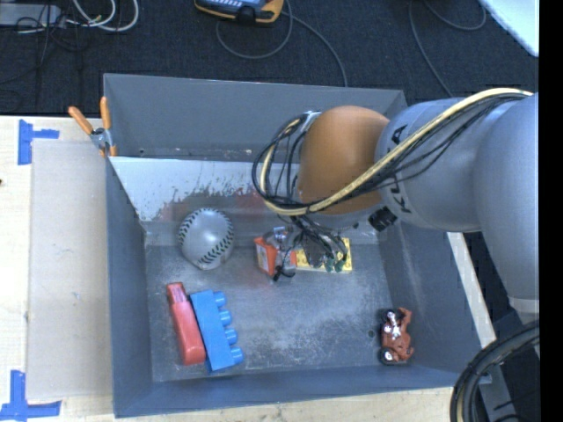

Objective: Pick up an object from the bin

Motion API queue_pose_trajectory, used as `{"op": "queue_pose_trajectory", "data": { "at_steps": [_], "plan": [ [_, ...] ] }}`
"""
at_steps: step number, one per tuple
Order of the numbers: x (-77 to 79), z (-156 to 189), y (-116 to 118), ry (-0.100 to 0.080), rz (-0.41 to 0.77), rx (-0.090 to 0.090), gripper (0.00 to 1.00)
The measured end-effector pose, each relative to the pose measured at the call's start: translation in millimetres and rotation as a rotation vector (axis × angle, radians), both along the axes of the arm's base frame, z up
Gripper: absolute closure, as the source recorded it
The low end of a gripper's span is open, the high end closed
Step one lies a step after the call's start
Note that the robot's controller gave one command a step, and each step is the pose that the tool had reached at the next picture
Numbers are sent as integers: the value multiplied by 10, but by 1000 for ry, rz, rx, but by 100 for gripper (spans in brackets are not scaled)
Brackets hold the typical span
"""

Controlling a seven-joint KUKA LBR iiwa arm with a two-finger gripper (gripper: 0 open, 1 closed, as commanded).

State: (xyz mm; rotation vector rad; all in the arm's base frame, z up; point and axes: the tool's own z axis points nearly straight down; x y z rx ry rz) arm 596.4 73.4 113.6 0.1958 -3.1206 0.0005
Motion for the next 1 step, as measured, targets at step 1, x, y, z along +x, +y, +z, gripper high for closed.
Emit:
{"op": "queue_pose_trajectory", "data": {
  "at_steps": [1],
  "plan": [
    [109,1298,80,-12,-45,2,100]
  ]
}}
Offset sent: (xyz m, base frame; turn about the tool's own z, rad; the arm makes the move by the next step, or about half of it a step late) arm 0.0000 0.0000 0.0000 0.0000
